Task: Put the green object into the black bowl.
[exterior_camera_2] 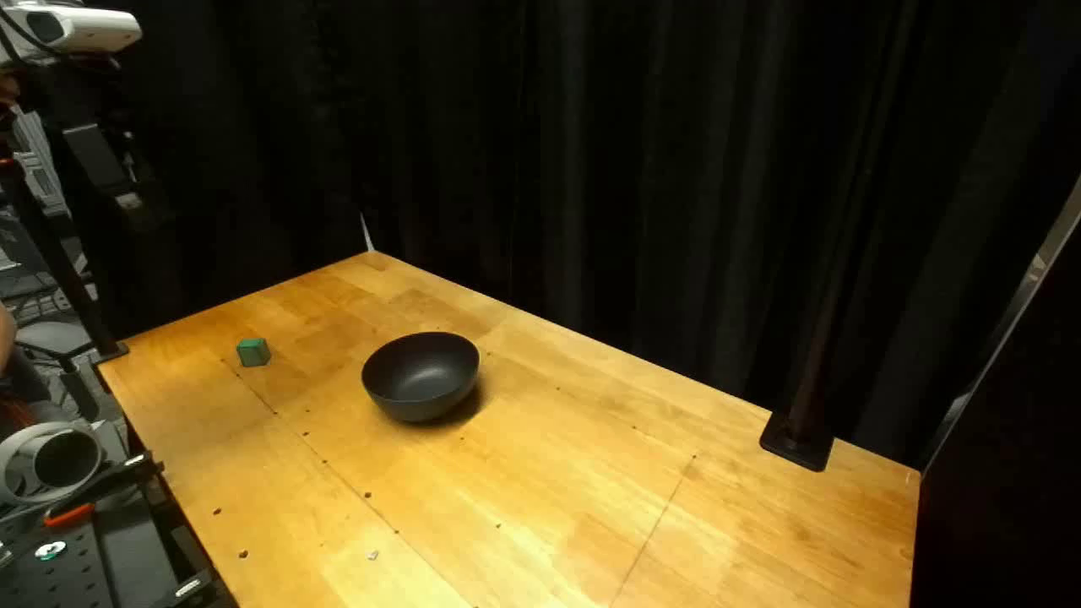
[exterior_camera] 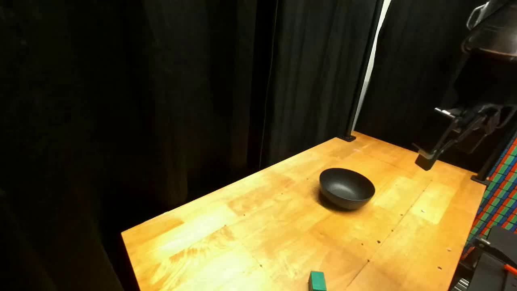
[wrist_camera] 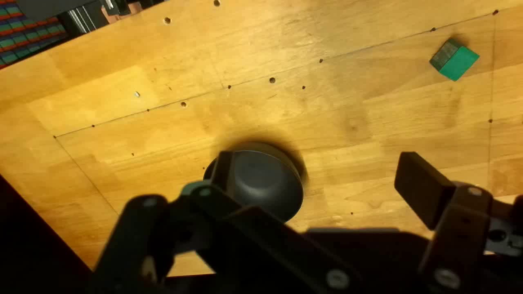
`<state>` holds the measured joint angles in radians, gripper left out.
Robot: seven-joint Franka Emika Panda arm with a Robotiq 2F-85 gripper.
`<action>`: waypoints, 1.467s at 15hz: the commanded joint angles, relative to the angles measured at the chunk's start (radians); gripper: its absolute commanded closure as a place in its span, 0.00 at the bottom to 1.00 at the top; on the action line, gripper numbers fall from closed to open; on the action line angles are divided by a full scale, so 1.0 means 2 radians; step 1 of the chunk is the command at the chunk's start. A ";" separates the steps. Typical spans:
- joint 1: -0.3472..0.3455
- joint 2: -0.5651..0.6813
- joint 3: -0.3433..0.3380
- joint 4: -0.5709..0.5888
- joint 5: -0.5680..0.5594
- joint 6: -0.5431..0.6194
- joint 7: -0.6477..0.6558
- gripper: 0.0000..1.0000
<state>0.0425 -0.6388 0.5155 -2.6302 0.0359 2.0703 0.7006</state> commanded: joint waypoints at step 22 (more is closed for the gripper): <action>0.074 0.330 -0.003 0.036 -0.079 0.246 0.151 0.00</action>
<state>0.1639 -0.1276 0.5252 -2.6136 -0.0053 2.4971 0.8784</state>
